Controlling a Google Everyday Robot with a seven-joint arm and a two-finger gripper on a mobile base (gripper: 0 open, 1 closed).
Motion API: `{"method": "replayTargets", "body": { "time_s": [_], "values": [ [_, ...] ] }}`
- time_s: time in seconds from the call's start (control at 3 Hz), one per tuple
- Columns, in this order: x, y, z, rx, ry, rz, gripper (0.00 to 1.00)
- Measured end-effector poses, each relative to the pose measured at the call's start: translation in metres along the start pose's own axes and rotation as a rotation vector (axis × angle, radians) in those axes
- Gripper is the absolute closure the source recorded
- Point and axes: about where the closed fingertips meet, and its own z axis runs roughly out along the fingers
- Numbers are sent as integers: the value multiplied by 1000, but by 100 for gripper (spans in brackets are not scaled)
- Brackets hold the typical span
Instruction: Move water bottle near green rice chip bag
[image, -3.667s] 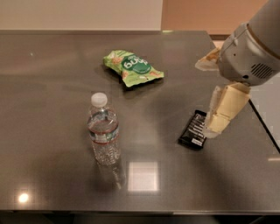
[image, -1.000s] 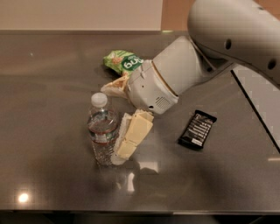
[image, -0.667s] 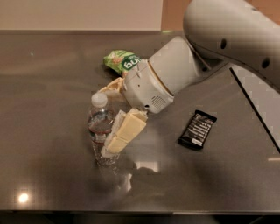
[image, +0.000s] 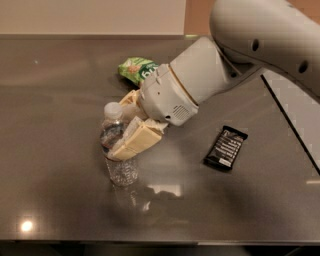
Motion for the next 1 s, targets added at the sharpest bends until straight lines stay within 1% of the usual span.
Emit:
{"method": "replayTargets", "body": {
  "time_s": [0.33, 0.67, 1.0],
  "values": [
    [6, -19, -23, 62, 14, 38, 88],
    [12, -51, -51, 144, 30, 79, 100],
    [19, -85, -76, 225, 42, 97, 100]
  ]
}}
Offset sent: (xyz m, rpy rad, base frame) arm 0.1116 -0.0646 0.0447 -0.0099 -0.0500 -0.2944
